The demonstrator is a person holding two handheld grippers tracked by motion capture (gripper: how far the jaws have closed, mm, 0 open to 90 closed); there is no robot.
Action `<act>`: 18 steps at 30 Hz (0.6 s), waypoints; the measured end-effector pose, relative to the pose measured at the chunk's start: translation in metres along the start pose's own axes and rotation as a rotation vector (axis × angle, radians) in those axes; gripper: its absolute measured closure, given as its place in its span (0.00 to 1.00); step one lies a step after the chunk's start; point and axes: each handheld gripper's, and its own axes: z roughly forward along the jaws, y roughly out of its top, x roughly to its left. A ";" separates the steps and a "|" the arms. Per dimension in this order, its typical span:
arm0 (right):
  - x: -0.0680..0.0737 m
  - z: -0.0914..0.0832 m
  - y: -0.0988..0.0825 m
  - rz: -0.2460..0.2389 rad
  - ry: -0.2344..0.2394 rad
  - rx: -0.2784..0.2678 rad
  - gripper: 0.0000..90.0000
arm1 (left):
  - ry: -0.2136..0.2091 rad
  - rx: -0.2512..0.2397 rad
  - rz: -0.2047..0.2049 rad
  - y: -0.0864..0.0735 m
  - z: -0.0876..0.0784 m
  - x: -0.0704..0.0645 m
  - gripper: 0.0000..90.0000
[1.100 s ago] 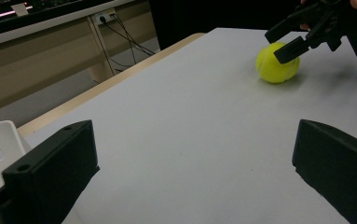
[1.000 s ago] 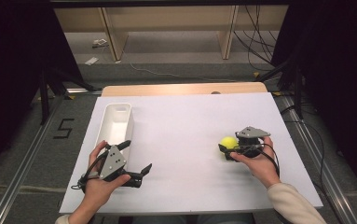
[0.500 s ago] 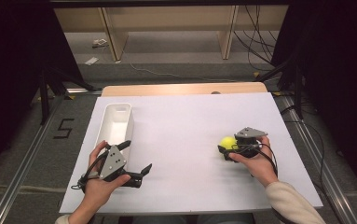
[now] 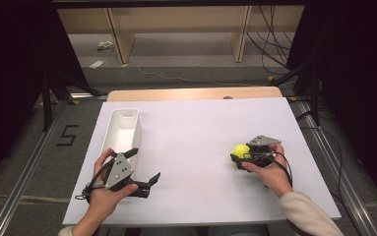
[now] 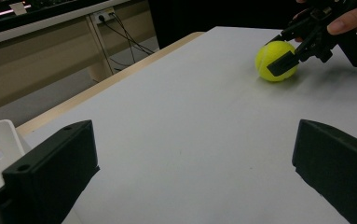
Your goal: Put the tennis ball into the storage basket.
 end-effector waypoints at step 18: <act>-0.001 -0.005 0.004 0.007 -0.012 -0.014 0.29 | 0.001 -0.002 -0.001 0.000 0.000 0.000 0.00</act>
